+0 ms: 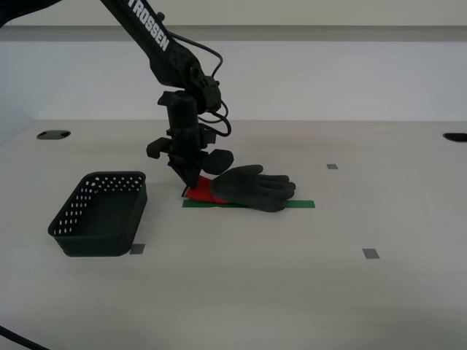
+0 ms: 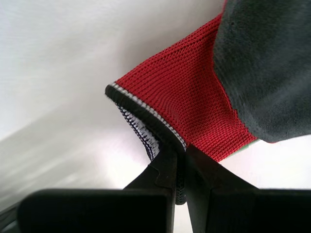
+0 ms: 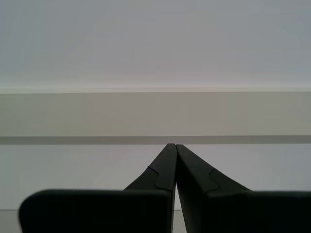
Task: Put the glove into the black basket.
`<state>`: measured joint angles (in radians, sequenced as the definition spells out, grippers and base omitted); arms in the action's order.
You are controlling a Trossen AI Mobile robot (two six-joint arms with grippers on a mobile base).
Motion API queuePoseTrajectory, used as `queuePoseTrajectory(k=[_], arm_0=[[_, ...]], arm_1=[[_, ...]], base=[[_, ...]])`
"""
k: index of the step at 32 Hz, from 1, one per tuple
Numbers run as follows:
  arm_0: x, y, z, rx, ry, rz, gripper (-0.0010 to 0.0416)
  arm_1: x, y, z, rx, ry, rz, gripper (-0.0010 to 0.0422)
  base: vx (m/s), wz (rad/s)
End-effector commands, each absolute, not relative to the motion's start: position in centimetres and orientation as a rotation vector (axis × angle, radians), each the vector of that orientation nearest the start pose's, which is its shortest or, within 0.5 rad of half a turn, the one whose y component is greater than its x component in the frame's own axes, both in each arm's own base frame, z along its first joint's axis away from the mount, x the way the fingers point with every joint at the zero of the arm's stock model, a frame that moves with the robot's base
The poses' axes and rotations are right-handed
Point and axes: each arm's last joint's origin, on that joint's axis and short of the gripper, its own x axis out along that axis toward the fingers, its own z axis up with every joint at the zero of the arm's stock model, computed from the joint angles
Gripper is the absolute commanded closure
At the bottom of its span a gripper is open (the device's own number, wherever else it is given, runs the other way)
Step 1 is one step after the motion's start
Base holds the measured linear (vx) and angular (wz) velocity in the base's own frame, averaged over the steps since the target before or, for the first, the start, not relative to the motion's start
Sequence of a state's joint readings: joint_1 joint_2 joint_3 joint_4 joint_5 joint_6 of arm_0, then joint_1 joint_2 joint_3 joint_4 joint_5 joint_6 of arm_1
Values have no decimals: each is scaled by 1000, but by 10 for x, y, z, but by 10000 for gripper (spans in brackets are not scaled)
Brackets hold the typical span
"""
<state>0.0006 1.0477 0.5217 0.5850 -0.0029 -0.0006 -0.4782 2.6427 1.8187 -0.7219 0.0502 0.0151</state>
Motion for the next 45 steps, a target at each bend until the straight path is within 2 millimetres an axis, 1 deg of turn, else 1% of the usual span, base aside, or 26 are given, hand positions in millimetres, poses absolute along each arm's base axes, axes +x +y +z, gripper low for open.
queuePoseTrajectory(k=[1, 2, 4, 5, 7, 8, 9, 11, 12, 13, 15, 16, 17, 18, 23, 24, 27, 31, 32, 33, 35, 37, 39, 42, 44, 45], arm_0=[[227, 0, 268, 0, -64, 3, 405], [227, 0, 268, 0, -65, 2, 405], [227, 0, 267, 0, -63, 2, 405], [227, 0, 267, 0, -64, 2, 405], [227, 0, 266, 0, -50, 3, 405], [227, 0, 266, 0, -51, 3, 405], [227, 0, 265, 0, -36, 3, 405], [227, 0, 264, 0, -29, 3, 405], [227, 0, 264, 0, -23, 3, 405], [227, 0, 263, 0, -17, 3, 405], [227, 0, 263, 0, -16, 3, 405], [227, 0, 263, 0, -15, 3, 405], [227, 0, 263, 0, -16, 3, 405], [227, 0, 263, 0, -14, 2, 405], [227, 0, 263, 0, -13, 3, 405], [227, 0, 262, 0, -10, 3, 405], [227, 0, 263, 0, -13, 3, 405], [227, 0, 263, 0, -14, 3, 405], [227, 0, 263, 0, -12, 2, 405], [227, 0, 263, 0, -12, 3, 405], [227, 0, 263, 0, -13, 2, 405], [227, 0, 263, 0, -13, 2, 405], [227, 0, 262, 0, -7, 3, 405], [227, 0, 261, 0, 0, 3, 405], [227, 0, 261, 0, 7, 3, 405], [227, 0, 260, 0, 11, 3, 405]], arm_1=[[417, -218, 26, 350, 1462, -442, 414], [418, -218, 34, 349, 1443, -447, 414], [421, -219, 71, 346, 1368, -454, 414], [422, -218, 80, 346, 1352, -458, 414], [419, -215, 130, 334, 1279, -462, 414], [418, -214, 137, 332, 1272, -463, 414], [414, -210, 158, 332, 1255, -460, 414], [407, -205, 183, 334, 1234, -464, 413], [405, -204, 188, 332, 1235, -466, 413], [402, -202, 200, 334, 1223, -467, 413], [398, -199, 211, 335, 1217, -469, 413], [391, -194, 230, 334, 1204, -470, 413], [390, -192, 233, 334, 1204, -469, 413], [382, -187, 243, 340, 1231, -476, 413], [372, -179, 252, 364, 1294, -481, 413], [366, -176, 257, 375, 1321, -483, 413], [360, -172, 266, 389, 1330, -491, 413], [343, -153, 302, 376, 1281, -480, 413], [342, -150, 305, 373, 1280, -475, 413], [333, -135, 322, 354, 1262, -454, 413], [330, -128, 327, 344, 1263, -441, 413], [313, -106, 348, 321, 1274, -405, 413], [309, -100, 353, 311, 1270, -392, 413], [292, -85, 365, 312, 1288, -347, 413], [288, -79, 364, 306, 1305, -335, 413], [287, -75, 359, 302, 1329, -322, 413]], base=[[0, 0], [0, 0], [0, 0], [0, 0], [0, 0], [0, 0], [0, 0], [0, 0], [0, 0], [0, 0], [0, 0], [0, 0], [0, 0], [0, 0], [0, 0], [0, 0], [0, 0], [0, 0], [0, 0], [0, 0], [0, 0], [0, 0], [0, 0], [0, 0], [0, 0], [0, 0]])
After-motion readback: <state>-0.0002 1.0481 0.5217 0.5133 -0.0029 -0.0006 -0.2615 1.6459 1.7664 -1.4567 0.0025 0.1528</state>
